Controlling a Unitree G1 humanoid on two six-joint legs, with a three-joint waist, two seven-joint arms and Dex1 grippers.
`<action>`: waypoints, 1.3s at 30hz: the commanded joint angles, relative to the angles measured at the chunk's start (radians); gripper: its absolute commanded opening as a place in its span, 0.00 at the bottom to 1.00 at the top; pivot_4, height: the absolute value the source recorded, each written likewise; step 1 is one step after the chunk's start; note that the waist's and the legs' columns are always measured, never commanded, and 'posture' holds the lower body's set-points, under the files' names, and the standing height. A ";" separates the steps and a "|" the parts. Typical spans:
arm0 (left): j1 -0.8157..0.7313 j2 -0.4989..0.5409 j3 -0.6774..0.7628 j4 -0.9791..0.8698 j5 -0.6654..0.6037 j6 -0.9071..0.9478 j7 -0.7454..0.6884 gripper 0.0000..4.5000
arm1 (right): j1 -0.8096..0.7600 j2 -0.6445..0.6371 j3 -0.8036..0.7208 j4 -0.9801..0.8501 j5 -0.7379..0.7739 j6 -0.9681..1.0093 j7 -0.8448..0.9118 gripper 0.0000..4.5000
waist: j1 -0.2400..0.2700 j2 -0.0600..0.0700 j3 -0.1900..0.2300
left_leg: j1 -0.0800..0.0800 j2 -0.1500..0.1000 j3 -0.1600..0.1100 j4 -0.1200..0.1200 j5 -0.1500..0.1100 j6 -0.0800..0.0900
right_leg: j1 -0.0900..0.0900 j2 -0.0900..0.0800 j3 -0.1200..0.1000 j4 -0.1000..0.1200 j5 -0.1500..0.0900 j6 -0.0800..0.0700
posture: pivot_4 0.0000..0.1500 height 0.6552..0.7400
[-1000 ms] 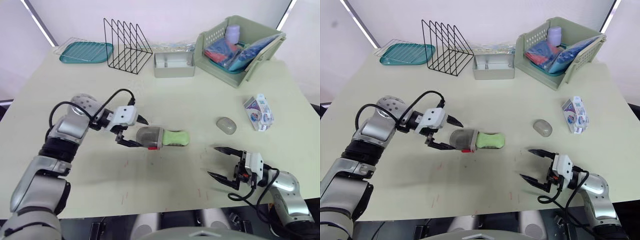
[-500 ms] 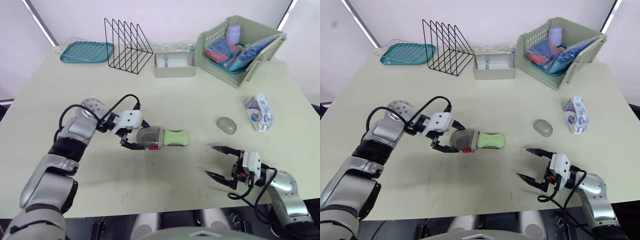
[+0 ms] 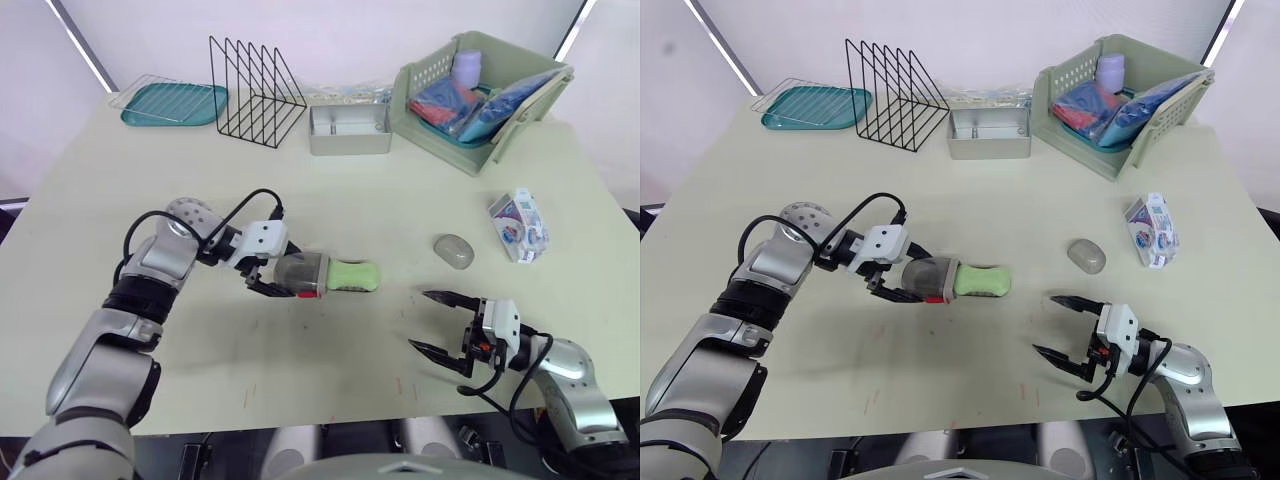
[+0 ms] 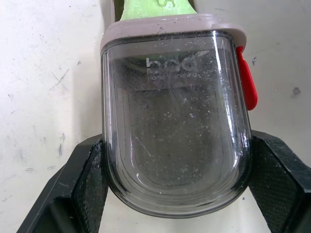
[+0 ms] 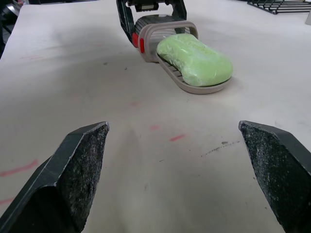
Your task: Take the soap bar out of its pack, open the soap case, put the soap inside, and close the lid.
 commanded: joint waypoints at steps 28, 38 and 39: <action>0.019 -0.010 0.025 -0.020 0.003 -0.028 0.039 0.76 | -0.719 -0.071 0.367 -0.071 -0.133 0.783 -0.047 1.00 | 0.001 0.000 0.000 | -0.003 -0.002 -0.002 0.002 0.000 0.000 | -0.002 -0.002 -0.001 0.003 0.000 0.000 | 1.00 1.00; 0.021 -0.012 0.024 -0.030 0.005 -0.027 0.045 0.76 | -0.734 -0.022 0.415 0.031 -0.211 0.764 -0.067 1.00 | 0.000 0.000 0.000 | -0.002 -0.002 -0.002 0.002 0.000 0.000 | -0.002 -0.001 -0.001 0.003 0.000 0.000 | 1.00 1.00; 0.021 -0.011 0.023 -0.032 0.006 -0.027 0.046 0.76 | -0.734 -0.019 0.416 0.038 -0.215 0.761 -0.068 1.00 | -0.001 0.000 0.000 | -0.002 -0.002 -0.002 0.002 0.000 0.000 | -0.002 -0.002 -0.001 0.003 0.000 0.000 | 1.00 1.00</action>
